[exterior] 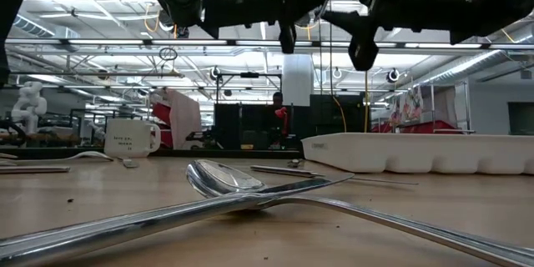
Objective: Sort silverware
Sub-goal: Put the spoon in the middle section of the silverware tray
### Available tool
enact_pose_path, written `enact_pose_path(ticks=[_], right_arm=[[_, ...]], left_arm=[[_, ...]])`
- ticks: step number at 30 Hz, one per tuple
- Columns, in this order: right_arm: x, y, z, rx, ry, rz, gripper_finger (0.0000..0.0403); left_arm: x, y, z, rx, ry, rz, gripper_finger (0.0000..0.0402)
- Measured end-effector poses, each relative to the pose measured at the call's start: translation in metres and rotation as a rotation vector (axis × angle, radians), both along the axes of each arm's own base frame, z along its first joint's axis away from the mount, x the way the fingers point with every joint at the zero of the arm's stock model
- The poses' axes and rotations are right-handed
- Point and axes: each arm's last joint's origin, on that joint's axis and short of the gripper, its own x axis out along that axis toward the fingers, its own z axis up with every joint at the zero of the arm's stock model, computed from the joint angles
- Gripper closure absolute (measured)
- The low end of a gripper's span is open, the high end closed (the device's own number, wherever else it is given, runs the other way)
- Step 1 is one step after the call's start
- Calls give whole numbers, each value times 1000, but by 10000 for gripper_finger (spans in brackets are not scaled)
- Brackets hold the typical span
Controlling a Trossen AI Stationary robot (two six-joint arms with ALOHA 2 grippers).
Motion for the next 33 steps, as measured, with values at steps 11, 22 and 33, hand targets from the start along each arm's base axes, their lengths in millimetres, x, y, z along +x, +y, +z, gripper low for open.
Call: enact_pose_path(ticks=[11, 22, 33], right_arm=[[-18, -8, 2, -123, 161, -147, 270], [-28, -23, 10, -169, 178, -211, 270], [-31, -41, 11, -179, 176, -279, 270]], left_arm=[[0, 4, -16, -32, 179, 156, 400], [0, 4, -19, -32, 208, 182, 401], [-1, 5, -20, -35, 219, 201, 401]])
